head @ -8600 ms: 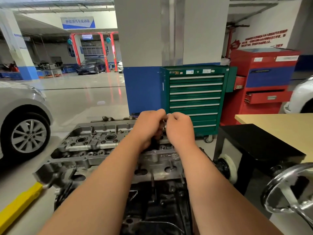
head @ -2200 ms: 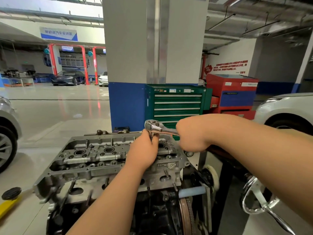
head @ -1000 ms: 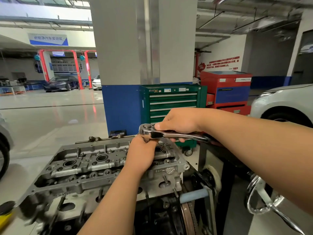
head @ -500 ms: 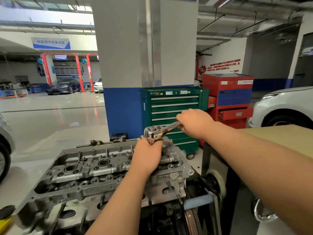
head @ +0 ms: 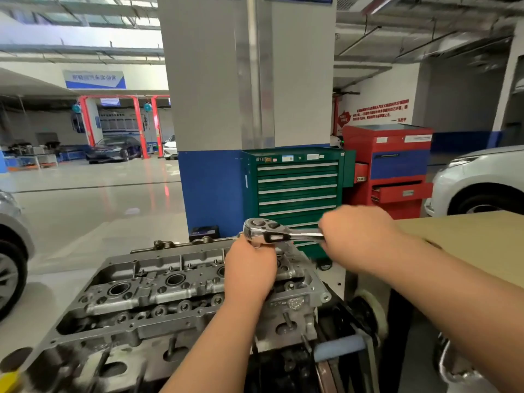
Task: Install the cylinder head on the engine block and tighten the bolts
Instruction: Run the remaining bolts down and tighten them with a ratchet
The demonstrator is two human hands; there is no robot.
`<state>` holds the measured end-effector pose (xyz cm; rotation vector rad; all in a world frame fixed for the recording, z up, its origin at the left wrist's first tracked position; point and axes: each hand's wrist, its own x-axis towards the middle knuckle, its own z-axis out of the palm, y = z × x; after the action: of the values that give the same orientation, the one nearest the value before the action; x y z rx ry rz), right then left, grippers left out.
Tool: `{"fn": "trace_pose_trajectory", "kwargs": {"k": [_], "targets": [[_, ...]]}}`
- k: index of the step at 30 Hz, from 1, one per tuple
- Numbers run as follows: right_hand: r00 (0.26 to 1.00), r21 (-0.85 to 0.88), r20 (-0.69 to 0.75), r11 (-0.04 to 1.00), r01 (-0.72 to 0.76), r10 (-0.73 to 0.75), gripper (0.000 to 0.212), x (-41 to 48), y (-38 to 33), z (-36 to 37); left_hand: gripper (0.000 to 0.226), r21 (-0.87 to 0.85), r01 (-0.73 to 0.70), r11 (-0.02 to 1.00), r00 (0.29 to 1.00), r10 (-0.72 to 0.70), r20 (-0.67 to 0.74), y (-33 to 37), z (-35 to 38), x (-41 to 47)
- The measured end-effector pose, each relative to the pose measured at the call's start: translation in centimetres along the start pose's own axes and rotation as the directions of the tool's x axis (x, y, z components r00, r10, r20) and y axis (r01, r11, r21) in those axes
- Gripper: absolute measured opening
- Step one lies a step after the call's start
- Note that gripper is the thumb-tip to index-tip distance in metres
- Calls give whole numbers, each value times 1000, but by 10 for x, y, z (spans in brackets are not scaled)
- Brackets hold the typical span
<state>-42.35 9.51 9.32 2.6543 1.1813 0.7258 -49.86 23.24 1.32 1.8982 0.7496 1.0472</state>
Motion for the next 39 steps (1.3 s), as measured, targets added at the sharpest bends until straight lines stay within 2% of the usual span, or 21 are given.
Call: {"fn": "trace_pose_trajectory", "kwargs": {"k": [2,5,8,10,12,13,15,17,18,20,23,26,30,31,34,35,37,39], "targets": [[998,89,41,995,45,-49,8,44,-1,11,32,-39,20,999,1000,-19,22,1,-2,-1],[989,247,58,961,121,-139,11,80,-23,18,28,-25,40,999,999,-41,-16,0,-3,-3],[996,119,33,990,76,-80,4,70,-22,4,19,-64,40,997,992,-47,-118,-1,-3,-3],[998,1,24,998,65,-65,11,25,-15,-14,16,-29,3,1000,987,-8,-163,-1,-1,-2],[993,7,-38,994,113,-113,12,-29,-27,-24,17,18,2,1000,985,2,-171,-2,1,1],[986,20,-60,988,156,-154,17,-51,-35,-27,19,39,-6,999,984,13,-176,-1,3,3],[972,6,-58,974,228,-227,44,-65,-40,-24,21,49,-29,998,979,39,-202,-1,3,3],[983,-32,-77,986,162,-164,27,-53,-33,-32,14,2,-43,999,978,43,-204,-1,1,0],[991,-42,-58,992,119,-121,18,-40,-25,-30,11,-18,-47,999,985,44,-170,-3,-1,0],[999,-26,9,999,46,-46,14,-4,-9,-18,10,-70,-39,997,998,36,-51,-6,-4,2],[994,87,63,993,81,-86,8,57,-15,7,9,-181,7,984,996,10,91,-3,-6,2],[996,218,29,973,73,-81,16,81,-36,9,14,-195,32,980,999,-22,50,-4,-7,-1],[992,55,123,998,5,-12,16,22,-21,-17,19,-95,3,996,1000,-5,-17,-2,-4,-1],[994,45,111,999,13,-18,19,-4,-21,-23,18,-61,-6,998,999,3,-43,-1,-2,-1],[986,17,-58,988,156,-155,35,-61,-39,-25,18,27,-21,999,991,24,-135,0,1,3],[984,36,-44,984,173,-172,33,-61,-39,-27,18,42,-11,999,990,17,-143,-1,1,3],[995,34,-18,995,95,-95,8,-41,-34,-29,18,25,12,1000,994,-10,-106,-3,2,4],[998,64,60,998,7,-11,16,1,-21,-20,20,-38,39,999,997,-41,-61,-2,3,5]]}}
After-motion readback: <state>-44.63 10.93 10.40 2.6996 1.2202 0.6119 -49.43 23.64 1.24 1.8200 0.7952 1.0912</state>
